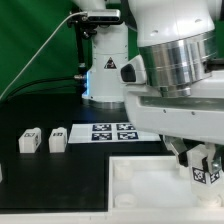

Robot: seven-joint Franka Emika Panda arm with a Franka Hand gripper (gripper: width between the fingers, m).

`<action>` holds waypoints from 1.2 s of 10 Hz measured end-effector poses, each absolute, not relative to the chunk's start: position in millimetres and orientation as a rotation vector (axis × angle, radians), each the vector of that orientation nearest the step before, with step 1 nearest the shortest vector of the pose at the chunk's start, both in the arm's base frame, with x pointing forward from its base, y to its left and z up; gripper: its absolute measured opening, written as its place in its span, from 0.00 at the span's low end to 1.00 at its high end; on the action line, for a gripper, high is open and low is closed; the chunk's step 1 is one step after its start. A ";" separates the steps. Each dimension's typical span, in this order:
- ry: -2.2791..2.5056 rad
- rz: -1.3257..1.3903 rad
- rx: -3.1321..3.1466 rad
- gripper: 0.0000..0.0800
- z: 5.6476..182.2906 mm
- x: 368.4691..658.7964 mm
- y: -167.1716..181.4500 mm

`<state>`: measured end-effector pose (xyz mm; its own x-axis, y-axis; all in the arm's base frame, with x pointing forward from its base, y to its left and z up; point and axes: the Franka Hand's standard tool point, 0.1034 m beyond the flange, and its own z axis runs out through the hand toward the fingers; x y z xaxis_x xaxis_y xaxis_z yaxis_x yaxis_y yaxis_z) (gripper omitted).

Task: Assemble one leg

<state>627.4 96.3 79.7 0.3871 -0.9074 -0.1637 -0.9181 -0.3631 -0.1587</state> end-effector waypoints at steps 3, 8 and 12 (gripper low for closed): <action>1.971 0.150 -2.163 0.37 80.6 623.2 110.2; 1.794 0.146 -2.302 0.77 79.6 620.7 114.8; 1.076 0.075 -2.713 0.81 80.7 619.8 115.4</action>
Offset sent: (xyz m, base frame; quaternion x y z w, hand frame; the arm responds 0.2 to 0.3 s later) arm 0.0098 0.0157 0.0077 0.0066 0.0073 0.2717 0.9623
